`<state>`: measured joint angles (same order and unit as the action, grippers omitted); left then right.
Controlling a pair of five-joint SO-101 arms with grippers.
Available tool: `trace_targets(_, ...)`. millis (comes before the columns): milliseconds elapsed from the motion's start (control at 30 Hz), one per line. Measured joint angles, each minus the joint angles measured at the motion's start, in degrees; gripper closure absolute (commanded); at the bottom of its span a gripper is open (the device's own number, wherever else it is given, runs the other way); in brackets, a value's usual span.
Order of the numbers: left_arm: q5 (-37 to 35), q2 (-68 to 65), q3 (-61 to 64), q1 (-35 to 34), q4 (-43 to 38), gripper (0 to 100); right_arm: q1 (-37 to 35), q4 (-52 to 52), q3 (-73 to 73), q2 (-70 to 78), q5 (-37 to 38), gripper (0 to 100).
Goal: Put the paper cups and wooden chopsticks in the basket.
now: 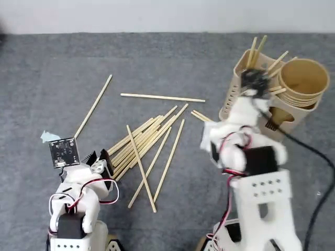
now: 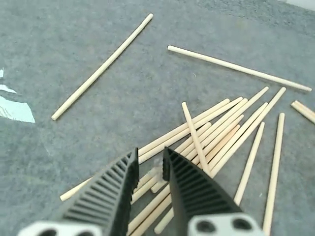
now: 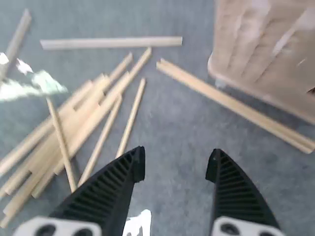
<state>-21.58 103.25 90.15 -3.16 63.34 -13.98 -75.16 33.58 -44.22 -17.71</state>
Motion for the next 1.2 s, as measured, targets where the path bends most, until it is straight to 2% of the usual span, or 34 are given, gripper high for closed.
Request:
trace_targets(133, 1.76, 0.0, -5.63, 0.0, 3.52, 99, -1.76, 7.74, 11.87, 0.0, -2.55, 78.0)
trace_targets(333, 5.1, 0.0, -10.37, 0.0, 4.92, 99, -1.67, 16.88, 22.95, 0.0, -5.19, 78.0)
trace_targets(667, 7.21, 0.0, -11.87, 0.0, 4.92, 99, -1.76, 26.02, 31.03, 0.0, -6.42, 78.0)
trace_targets(900, 9.14, -0.79, -12.48, 0.0, 4.92, 99, -1.76, 27.25, 31.47, 0.0, -6.42, 78.0)
trace_targets(1100, 9.23, -15.82, -22.24, 0.0, 6.68, 99, -1.76, 27.25, 31.47, 0.0, -6.42, 78.0)
trace_targets(1200, 12.04, -26.9, -28.92, 0.0, 9.23, 99, -1.76, 27.25, 31.47, 0.0, -6.77, 78.0)
